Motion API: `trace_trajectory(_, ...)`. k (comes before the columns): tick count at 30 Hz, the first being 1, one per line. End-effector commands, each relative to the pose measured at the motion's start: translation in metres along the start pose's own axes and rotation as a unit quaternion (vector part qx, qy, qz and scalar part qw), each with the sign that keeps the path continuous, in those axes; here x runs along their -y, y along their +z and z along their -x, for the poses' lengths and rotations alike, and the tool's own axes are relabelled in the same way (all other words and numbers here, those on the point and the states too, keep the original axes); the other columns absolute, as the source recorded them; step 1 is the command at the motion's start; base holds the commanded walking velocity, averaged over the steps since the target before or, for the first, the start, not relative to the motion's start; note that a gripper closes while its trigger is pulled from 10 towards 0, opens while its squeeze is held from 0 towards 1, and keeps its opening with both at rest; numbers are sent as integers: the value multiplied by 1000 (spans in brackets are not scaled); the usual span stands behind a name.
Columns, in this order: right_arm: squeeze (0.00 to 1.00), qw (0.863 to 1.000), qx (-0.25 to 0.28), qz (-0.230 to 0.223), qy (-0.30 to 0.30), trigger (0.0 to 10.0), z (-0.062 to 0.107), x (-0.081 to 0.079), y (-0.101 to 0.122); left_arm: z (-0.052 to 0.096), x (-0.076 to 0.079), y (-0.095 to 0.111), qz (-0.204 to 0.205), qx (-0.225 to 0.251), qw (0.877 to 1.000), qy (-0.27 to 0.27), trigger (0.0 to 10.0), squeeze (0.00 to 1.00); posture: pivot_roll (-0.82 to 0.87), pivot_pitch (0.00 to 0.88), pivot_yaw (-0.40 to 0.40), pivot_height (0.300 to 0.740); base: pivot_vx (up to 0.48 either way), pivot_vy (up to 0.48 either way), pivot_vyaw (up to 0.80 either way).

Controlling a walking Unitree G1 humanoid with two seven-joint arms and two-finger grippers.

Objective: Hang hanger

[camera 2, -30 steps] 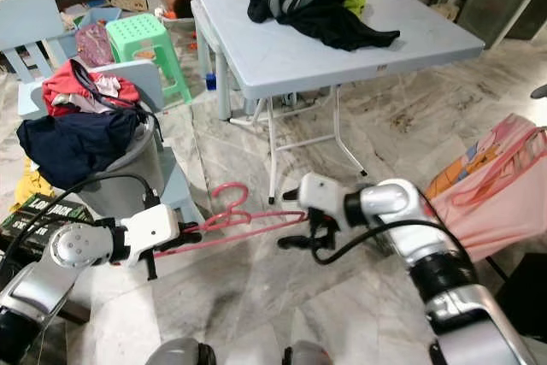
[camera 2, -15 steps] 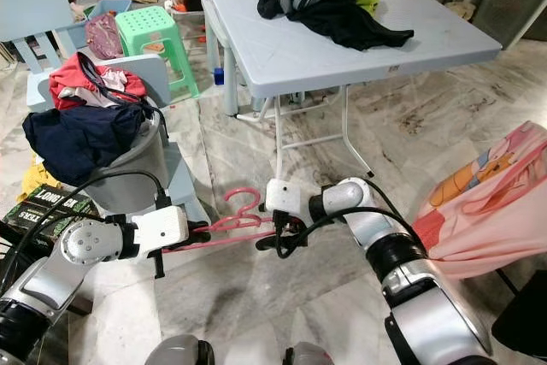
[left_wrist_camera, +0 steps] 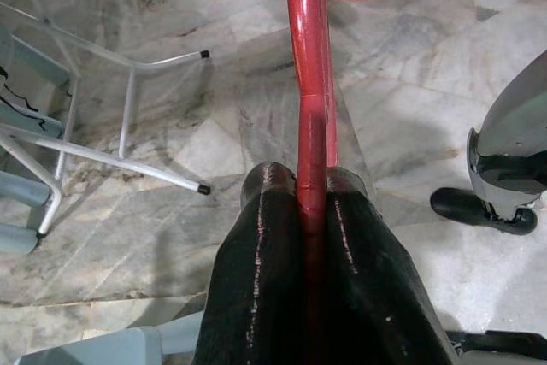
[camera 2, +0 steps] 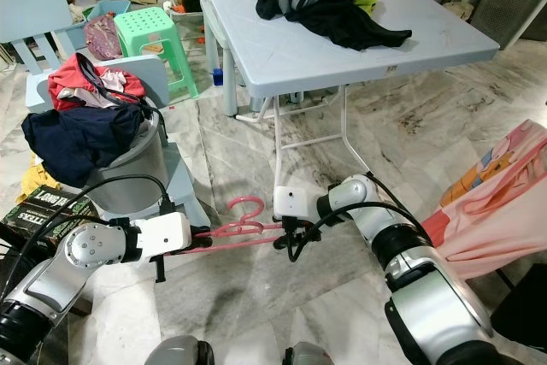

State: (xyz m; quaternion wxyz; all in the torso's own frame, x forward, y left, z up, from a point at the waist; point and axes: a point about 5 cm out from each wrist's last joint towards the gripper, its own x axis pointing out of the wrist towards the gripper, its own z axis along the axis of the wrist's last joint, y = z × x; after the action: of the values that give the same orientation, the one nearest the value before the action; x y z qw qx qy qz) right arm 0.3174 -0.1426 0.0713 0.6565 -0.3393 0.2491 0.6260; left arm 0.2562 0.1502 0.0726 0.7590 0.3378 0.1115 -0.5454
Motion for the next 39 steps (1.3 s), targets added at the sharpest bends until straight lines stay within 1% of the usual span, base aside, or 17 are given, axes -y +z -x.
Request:
trace_trajectory(1, 0, 1000, -3, 12, -1, 0, 4, 5, 4, 0, -3, 1, -9, 0, 1000, 0, 10000, 0, 33, 20, -36, 740, 0, 0, 0)
trace_trajectory(7, 0, 1000, -5, 11, 0, 0, 4, 7, 4, 0, -4, 1, -11, 1, 1000, 1, 10000, 0, 35, 16, -36, 740, 0, 0, 0)
trace_trajectory(21, 0, 1000, -6, 5, 2, 0, 6, 7, 1, -1, -1, 0, -8, 5, 1000, 1, 10000, 0, 34, 11, -38, 740, 0, 0, 0)
trace_trajectory(24, 0, 1000, -6, 5, 1, 0, 6, 7, 1, -2, -2, 0, -4, 8, 1000, 10, 10000, 0, 34, 11, -38, 740, 0, 0, 0)
trace_trajectory(25, 0, 1000, -7, 5, -1, 0, 6, 7, 0, -3, -3, 0, -1, 9, 1000, 16, 10000, 196, 32, 9, -37, 740, 0, 0, 0)
trace_trajectory(26, 0, 1000, -10, 5, -5, 0, 7, 8, -1, -4, -7, 0, -2, 9, 999, 38, 10000, 1000, 32, 9, -37, 740, 0, 0, 0)
trace_trajectory(28, 0, 1000, -15, 6, -10, 0, 8, 8, -2, -5, -9, -2, 9, 8, 999, 52, 10000, 1000, 25, 8, -36, 740, 0, 0, 0)
trace_trajectory(29, 0, 999, -21, 7, -23, 0, 9, 8, -5, -5, -9, -2, 15, 9, 998, 58, 10000, 1000, 20, 9, -35, 740, 0, 0, 0)
trace_trajectory(32, 0, 999, -27, 6, -36, 0, 9, 7, -8, -5, -8, -1, 16, 12, 998, 60, 10000, 1000, 23, 12, -35, 740, 0, 0, 0)
trace_trajectory(33, 0, 998, -31, 3, -51, 0, 8, 7, -11, -5, -7, -1, 10, 15, 998, 65, 10000, 1000, 23, 15, -34, 740, 0, 0, 0)
trace_trajectory(35, 0, 997, -37, 9, -67, 0, 6, 6, -14, -5, -6, -2, 17, 12, 997, 72, 10000, 1000, 23, 15, -34, 740, 0, 0, 0)
trace_trajectory(36, 0, 996, -40, 7, -75, 0, 6, 3, -19, -5, -3, -5, 38, 6, 997, 64, 10000, 1000, 23, 15, -34, 740, 0, 0, 0)
trace_trajectory(37, 0, 996, -41, 6, -76, 0, 6, 2, -20, -6, -2, -5, 43, 5, 997, 61, 10000, 1000, 23, 15, -34, 740, 0, 0, 0)
trace_trajectory(38, 0, 994, -61, -5, -93, 0, 9, 0, -31, -6, 3, -5, 38, 4, 998, 49, 10000, 1000, 21, 20, -19, 740, 0, 0, 0)
trace_trajectory(39, 0, 992, -72, -10, -103, 0, 11, -1, -36, -7, 7, -6, 36, 4, 999, 40, 10000, 1000, 14, 21, -11, 740, 0, 0, 0)
